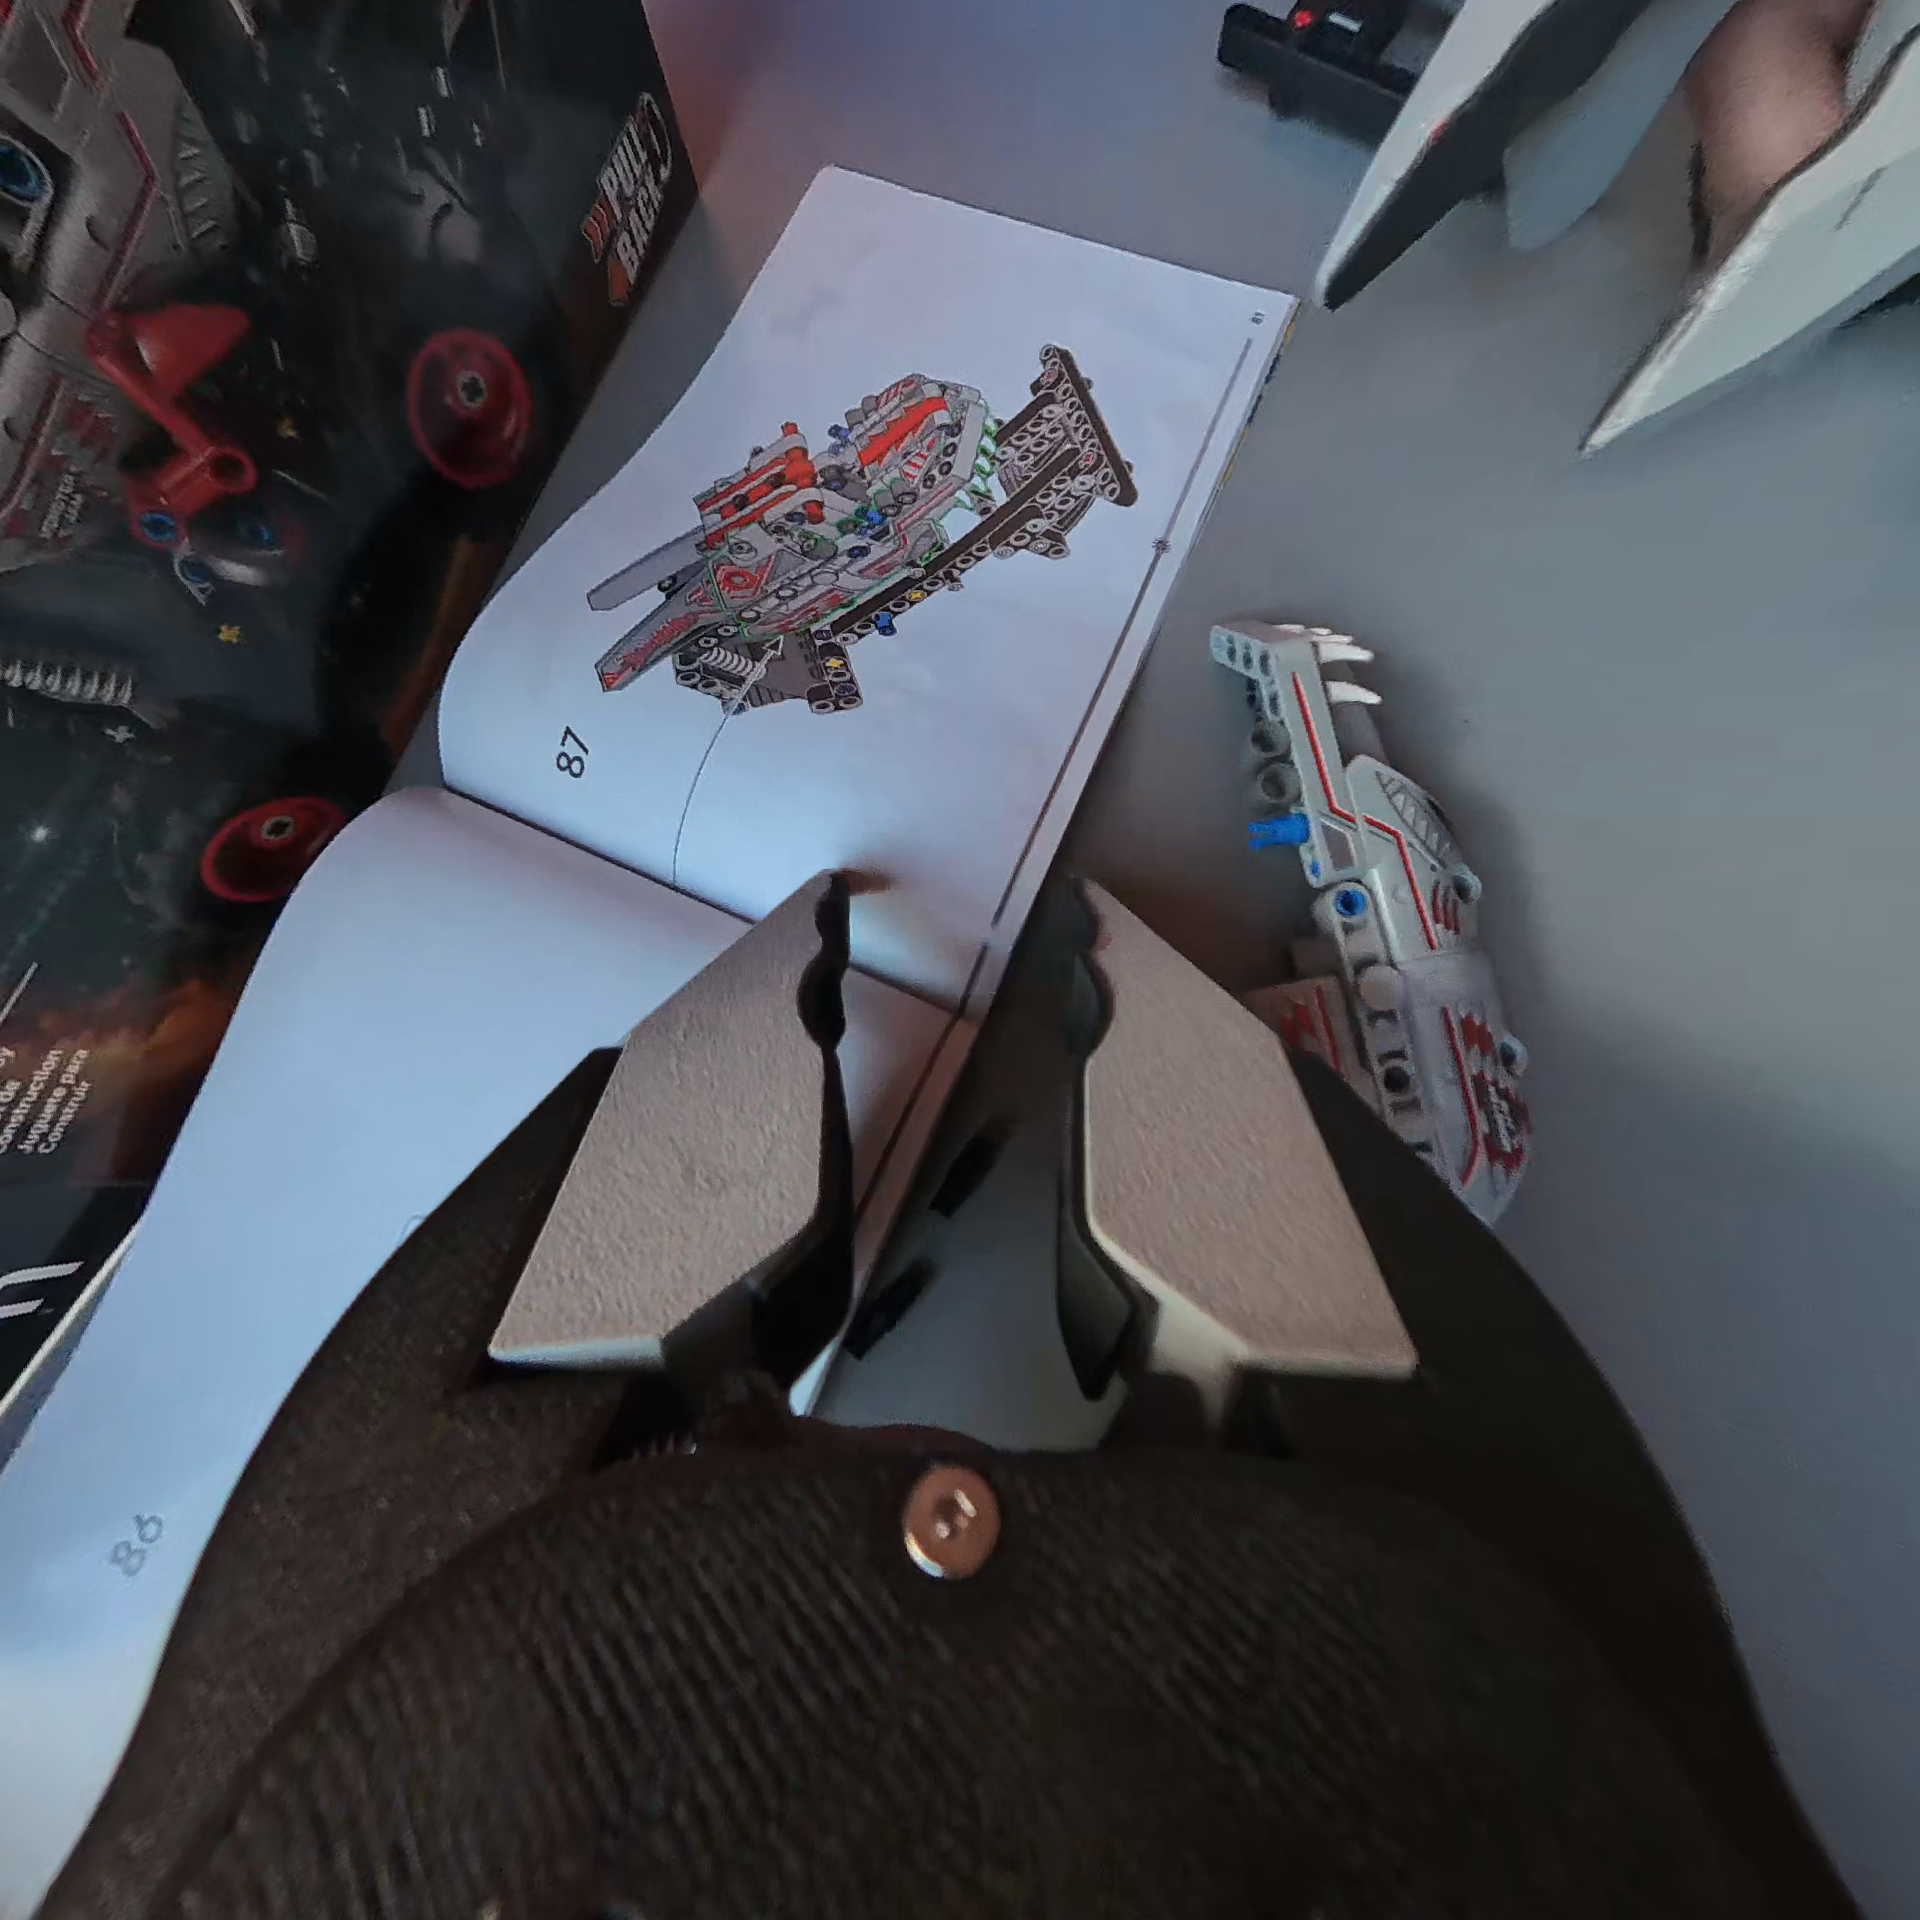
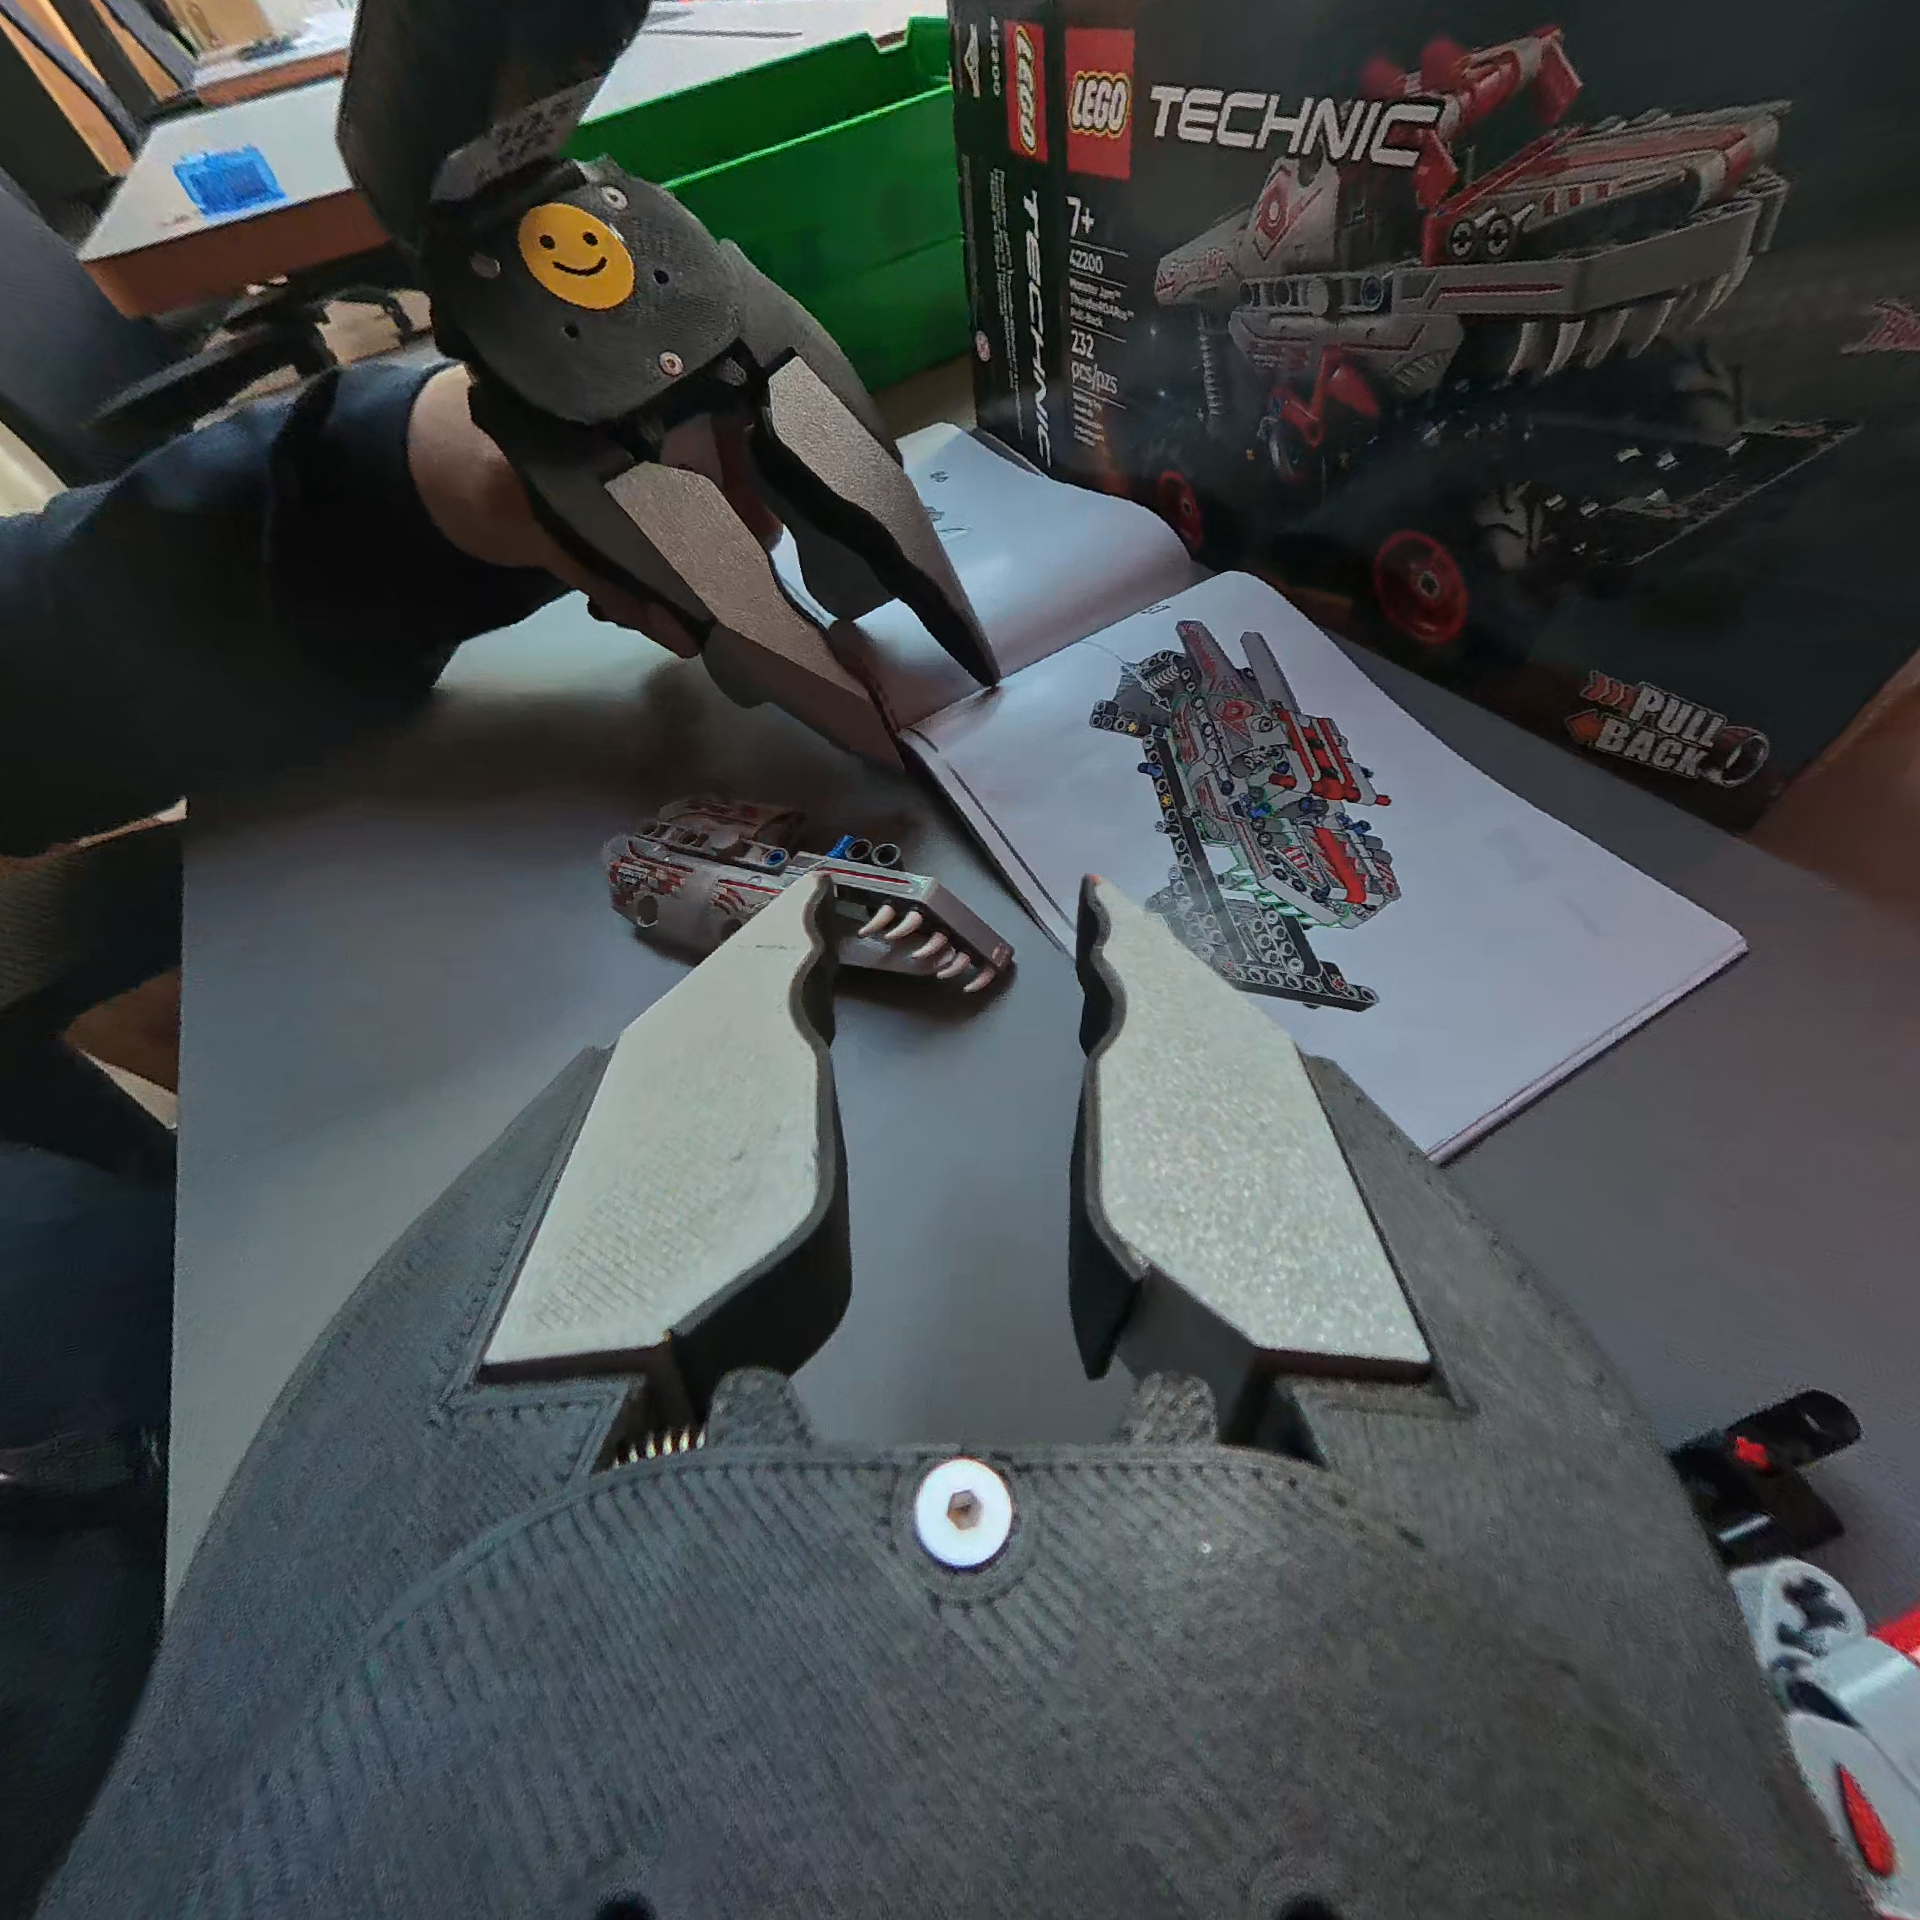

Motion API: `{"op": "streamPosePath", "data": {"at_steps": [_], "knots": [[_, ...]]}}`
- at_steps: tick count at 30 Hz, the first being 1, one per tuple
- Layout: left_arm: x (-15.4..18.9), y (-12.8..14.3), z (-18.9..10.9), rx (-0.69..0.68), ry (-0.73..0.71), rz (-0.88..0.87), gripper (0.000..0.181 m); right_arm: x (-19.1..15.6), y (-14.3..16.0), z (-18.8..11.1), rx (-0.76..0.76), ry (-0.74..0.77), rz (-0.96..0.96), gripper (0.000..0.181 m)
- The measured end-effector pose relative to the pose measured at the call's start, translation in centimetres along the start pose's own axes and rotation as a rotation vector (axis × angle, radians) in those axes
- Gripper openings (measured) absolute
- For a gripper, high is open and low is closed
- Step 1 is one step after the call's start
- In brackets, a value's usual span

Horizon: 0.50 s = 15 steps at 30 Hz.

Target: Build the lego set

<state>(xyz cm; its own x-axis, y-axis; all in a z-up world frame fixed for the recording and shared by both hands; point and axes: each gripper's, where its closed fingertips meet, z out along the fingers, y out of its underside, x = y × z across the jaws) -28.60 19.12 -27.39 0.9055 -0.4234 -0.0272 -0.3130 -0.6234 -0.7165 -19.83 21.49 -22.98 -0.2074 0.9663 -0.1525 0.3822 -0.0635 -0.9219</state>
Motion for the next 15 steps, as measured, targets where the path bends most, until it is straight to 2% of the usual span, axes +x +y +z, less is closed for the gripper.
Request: {"op": "streamPosePath", "data": {"at_steps": [5,11,15], "knots": [[1.6,-0.7,-2.7,0.074,0.120,-0.075,0.040,-1.4,0.6,0.6,-0.053,-0.072,-0.049,0.046],[5.1,2.2,-5.0,-0.031,0.146,-0.091,0.046,-1.5,1.4,1.8,-0.140,-0.119,-0.076,0.049],[7.1,3.3,-4.9,-0.049,0.159,-0.135,0.049,-1.4,2.2,3.3,-0.247,-0.141,-0.158,0.056]]}}
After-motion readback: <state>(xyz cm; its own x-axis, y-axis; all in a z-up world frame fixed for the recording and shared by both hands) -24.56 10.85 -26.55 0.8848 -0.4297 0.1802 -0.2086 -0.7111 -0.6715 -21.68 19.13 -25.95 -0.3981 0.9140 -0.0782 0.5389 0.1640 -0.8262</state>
